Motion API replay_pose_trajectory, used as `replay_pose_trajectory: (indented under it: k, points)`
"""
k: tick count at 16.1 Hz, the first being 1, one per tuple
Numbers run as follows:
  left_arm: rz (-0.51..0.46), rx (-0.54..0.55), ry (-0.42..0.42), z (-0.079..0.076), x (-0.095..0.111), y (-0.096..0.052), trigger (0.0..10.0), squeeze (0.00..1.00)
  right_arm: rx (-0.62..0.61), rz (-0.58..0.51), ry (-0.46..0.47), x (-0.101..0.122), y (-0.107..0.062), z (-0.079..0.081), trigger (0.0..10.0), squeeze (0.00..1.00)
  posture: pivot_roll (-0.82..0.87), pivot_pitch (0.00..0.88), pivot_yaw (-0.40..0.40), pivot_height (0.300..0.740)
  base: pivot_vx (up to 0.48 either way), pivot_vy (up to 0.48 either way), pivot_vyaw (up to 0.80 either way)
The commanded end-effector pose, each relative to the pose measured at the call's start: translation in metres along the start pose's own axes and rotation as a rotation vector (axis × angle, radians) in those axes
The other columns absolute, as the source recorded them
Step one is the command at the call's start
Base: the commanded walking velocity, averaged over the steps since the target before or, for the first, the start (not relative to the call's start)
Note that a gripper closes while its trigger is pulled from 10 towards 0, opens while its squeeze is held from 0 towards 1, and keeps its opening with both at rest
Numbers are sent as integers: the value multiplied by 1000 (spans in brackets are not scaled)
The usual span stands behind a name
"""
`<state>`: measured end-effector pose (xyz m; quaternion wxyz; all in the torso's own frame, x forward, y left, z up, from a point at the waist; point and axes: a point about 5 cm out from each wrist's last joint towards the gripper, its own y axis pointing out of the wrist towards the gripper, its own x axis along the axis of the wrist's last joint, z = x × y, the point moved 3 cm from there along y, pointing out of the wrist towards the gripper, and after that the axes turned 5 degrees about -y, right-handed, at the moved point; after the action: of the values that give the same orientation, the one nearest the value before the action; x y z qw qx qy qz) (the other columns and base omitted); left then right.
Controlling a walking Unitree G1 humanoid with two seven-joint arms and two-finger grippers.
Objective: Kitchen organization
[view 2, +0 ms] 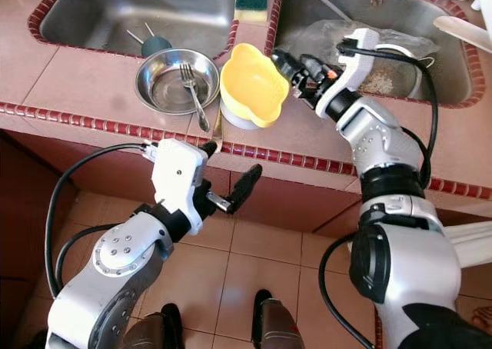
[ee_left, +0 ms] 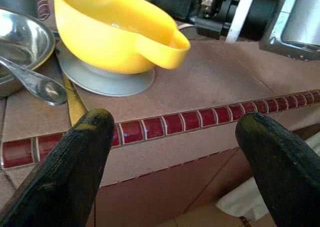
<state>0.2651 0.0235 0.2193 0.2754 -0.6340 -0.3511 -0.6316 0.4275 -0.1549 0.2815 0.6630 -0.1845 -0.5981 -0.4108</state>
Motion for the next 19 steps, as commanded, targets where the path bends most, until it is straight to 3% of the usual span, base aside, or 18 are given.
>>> replay_pose_trajectory:
  k: [1, 5, 6, 7, 19]
  points:
    - [-13, -20, -10, -7, 3, -3, 10000, 0, 37, 52, -3, -4, 1, 4, 10000, 0, -88, 345, -61, 740, 0, 0, 0]
    - [-18, -12, -17, -6, 4, -1, 10000, 0, 107, 148, 48, -18, 2, 13, 10000, 0, -95, 347, -70, 740, 0, 0, 0]
    - [-19, -11, -19, -6, 4, -1, 10000, 0, 106, 170, 64, -22, 0, 12, 8157, 0, -98, 346, -71, 740, 0, 0, 0]
    - [-19, -10, -20, -6, 4, -1, 10000, 0, 89, 185, 72, -25, -2, 9, 353, 0, -101, 345, -72, 740, 0, 0, 0]
    - [-54, -26, -38, -5, 10, -1, 10000, 0, 29, 179, 64, -20, -9, -3, 0, 0, -101, 335, -71, 740, 0, 0, 0]
